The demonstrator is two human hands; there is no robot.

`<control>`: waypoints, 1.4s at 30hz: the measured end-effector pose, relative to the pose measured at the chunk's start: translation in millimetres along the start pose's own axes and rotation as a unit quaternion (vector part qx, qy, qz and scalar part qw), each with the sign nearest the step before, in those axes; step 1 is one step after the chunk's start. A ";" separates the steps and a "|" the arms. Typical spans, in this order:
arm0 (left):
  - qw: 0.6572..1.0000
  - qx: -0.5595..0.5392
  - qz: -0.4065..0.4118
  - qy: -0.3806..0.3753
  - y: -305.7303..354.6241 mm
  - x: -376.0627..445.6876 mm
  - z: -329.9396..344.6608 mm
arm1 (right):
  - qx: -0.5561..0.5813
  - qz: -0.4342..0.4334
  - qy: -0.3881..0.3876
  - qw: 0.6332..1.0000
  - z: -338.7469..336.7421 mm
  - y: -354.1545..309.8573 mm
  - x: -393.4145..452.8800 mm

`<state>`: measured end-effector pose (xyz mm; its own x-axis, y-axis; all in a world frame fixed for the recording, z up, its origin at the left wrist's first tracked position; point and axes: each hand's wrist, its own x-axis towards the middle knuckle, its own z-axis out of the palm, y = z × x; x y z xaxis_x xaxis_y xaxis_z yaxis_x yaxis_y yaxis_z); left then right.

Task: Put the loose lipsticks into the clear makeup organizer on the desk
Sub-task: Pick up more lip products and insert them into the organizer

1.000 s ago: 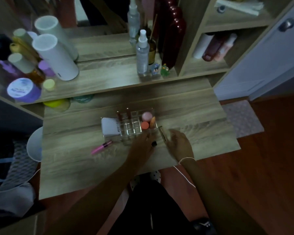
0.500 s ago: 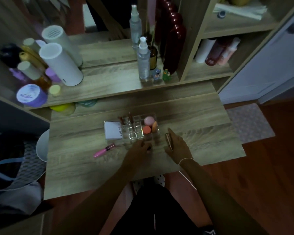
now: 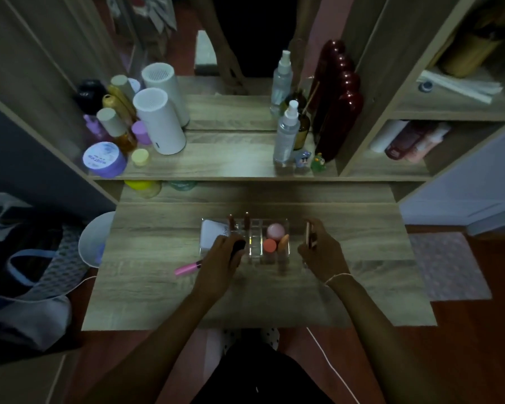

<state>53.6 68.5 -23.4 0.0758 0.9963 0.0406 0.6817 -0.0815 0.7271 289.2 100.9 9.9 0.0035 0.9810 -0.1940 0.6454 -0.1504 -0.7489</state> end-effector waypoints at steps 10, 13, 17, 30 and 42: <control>0.982 -0.134 -0.052 0.125 4.0 20.5 -17.1 | -0.033 -0.086 -0.079 0.993 13.2 -63.3 41.6; 0.982 -0.128 -0.063 0.122 0.8 23.4 -15.9 | -0.059 -0.083 -0.094 0.990 19.5 -70.8 47.6; 0.985 -0.113 -0.070 0.114 -6.2 25.4 -13.0 | -0.071 -0.056 -0.098 0.991 24.6 -74.5 52.2; 0.990 -0.067 -0.102 0.072 -20.8 25.4 -7.1 | -0.207 -0.074 -0.103 0.970 22.2 -79.4 62.3; 0.995 -0.021 -0.098 0.010 -20.4 28.5 -7.4 | -0.242 -0.034 -0.146 0.959 32.6 -80.7 71.9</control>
<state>36.4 98.8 -32.0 -0.0699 0.9933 -0.0919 0.6512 0.1152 0.7501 212.5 179.5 35.7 -0.2198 0.8994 -0.3778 0.9154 0.0562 -0.3987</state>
